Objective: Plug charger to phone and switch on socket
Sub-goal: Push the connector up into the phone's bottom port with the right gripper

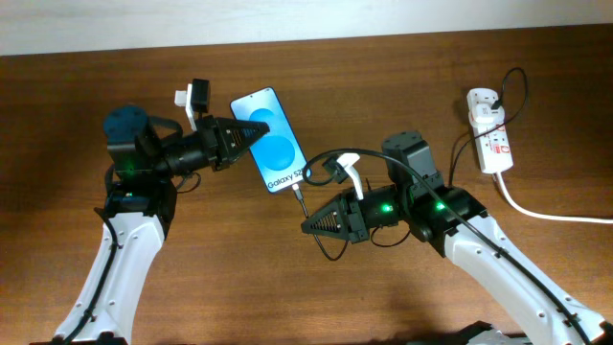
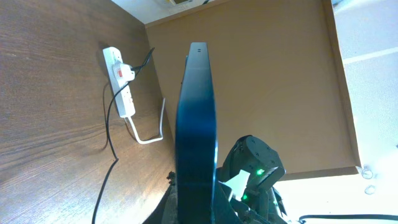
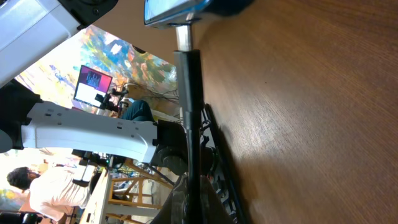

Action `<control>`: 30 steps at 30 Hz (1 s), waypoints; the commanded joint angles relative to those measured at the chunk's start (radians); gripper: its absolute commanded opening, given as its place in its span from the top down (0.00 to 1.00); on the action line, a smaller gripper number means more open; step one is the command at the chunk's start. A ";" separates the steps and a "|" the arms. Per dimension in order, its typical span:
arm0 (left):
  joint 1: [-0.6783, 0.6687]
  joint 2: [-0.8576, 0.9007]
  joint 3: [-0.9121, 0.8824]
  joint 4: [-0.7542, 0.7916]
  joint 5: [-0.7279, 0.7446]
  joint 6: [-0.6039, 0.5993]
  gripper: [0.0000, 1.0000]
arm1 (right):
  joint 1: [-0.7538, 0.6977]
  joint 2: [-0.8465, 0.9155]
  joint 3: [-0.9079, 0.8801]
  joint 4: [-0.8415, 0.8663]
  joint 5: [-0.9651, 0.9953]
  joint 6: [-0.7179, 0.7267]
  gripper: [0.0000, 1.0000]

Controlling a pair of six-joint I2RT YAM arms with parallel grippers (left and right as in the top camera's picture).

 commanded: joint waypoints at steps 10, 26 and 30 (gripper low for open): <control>0.000 -0.019 0.018 0.008 0.003 0.030 1.00 | 0.005 0.003 0.005 0.009 -0.068 0.004 0.96; 0.000 -0.019 0.018 0.001 -0.024 -0.031 1.00 | 0.006 0.003 0.005 0.020 -0.061 0.005 0.96; -0.017 -0.019 0.018 -0.012 -0.024 -0.031 1.00 | 0.005 0.003 0.005 0.021 -0.061 0.005 0.96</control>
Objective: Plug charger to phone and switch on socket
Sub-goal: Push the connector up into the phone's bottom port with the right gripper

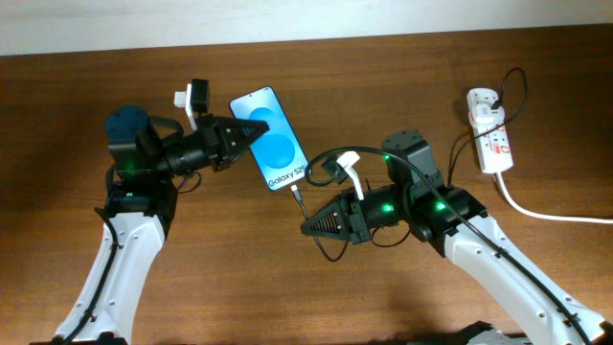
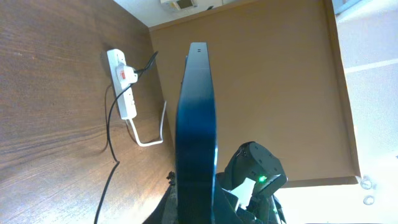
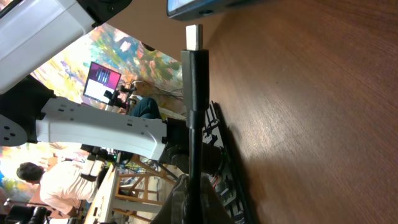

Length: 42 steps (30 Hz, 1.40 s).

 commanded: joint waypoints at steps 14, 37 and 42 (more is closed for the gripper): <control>0.009 -0.019 0.017 -0.002 0.052 -0.006 1.00 | 0.005 0.003 0.005 -0.038 0.002 0.000 0.96; -0.016 -0.019 0.018 -0.006 0.048 0.040 1.00 | 0.005 0.003 0.005 -0.027 -0.002 -0.004 0.96; -0.016 -0.019 0.017 -0.006 0.045 0.040 1.00 | 0.005 0.003 0.005 -0.027 -0.002 -0.004 0.96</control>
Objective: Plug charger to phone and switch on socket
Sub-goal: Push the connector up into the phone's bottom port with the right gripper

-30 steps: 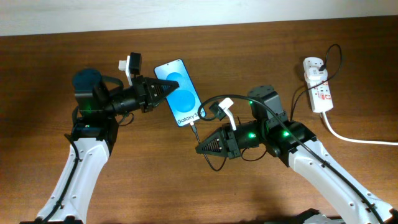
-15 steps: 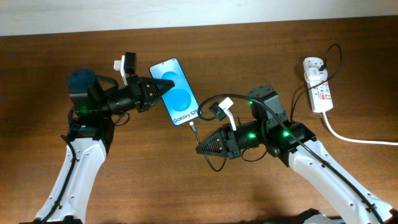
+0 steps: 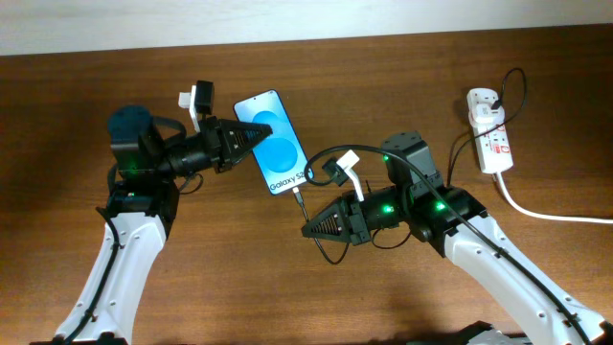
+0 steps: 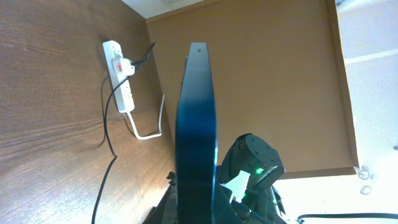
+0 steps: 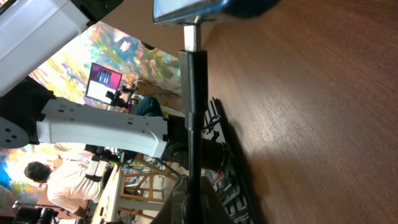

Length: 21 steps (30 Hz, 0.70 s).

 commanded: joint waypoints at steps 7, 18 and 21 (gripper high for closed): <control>-0.005 -0.019 0.017 0.005 0.012 0.021 1.00 | 0.005 0.003 0.005 0.019 -0.002 -0.063 0.96; -0.005 -0.019 0.017 -0.002 0.040 0.021 1.00 | 0.005 0.003 0.005 0.066 0.002 -0.063 0.96; -0.010 -0.019 0.018 -0.002 0.071 0.021 1.00 | 0.005 0.003 0.005 0.151 0.014 -0.063 0.95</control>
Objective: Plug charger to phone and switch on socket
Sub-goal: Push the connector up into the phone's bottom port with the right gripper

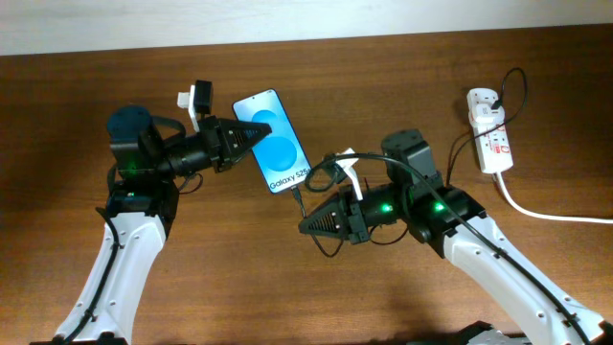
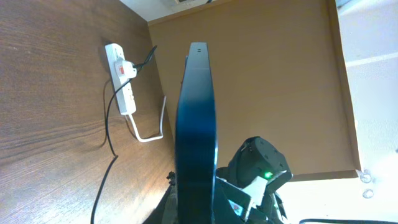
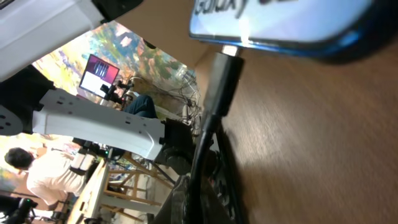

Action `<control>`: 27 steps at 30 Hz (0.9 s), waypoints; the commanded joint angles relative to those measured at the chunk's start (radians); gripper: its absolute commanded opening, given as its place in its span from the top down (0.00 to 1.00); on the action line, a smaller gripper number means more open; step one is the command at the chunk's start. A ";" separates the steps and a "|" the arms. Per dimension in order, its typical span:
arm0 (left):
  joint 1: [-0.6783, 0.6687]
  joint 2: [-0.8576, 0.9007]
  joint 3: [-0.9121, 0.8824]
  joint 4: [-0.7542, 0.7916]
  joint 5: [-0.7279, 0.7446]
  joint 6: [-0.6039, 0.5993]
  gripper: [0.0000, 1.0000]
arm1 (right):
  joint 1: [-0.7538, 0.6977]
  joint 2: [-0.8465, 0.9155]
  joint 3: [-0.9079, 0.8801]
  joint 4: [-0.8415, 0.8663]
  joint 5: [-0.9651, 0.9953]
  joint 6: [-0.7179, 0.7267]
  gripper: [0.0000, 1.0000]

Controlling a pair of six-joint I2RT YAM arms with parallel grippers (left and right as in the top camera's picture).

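My left gripper [image 1: 249,138] is shut on the blue phone [image 1: 273,141] and holds it off the table, screen up. In the left wrist view the phone [image 2: 196,118] shows edge-on between the fingers. My right gripper [image 1: 306,225] is shut on the black charger cable just behind its plug [image 1: 297,198]. In the right wrist view the plug [image 3: 222,71] leans to the right, and its metal tip [image 3: 230,50] meets the phone's bottom edge [image 3: 286,28]. How deep it sits cannot be told. The white socket strip [image 1: 489,129] lies at the far right.
A black cable [image 1: 512,91] loops from a plug in the strip, and a white lead [image 1: 551,213] runs off the right edge. The strip [image 2: 124,81] with its red switch shows in the left wrist view. Brown table [image 1: 230,278] lies around both arms.
The plug stood straight under the phone's bottom edge; now it leans and sits closer against that edge. My right gripper has shifted slightly left. The left gripper still holds the phone.
First the plug's tip touched the phone's bottom edge. A second later it stood apart below the phone with a gap. Then the tip was back against the edge, and now it presses there at a slant. The phone stayed in my left gripper throughout.
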 commanded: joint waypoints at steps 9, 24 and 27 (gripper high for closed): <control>-0.025 -0.019 0.017 0.002 0.013 0.134 1.00 | 0.001 -0.003 0.009 0.045 0.027 -0.017 0.54; -0.025 -0.019 0.017 -0.171 -0.185 0.179 1.00 | 0.266 -0.048 0.292 -0.417 1.079 -0.222 0.23; -0.025 -0.019 0.018 -0.171 -0.183 0.179 1.00 | 0.322 -0.014 0.292 -0.463 1.101 -0.169 0.35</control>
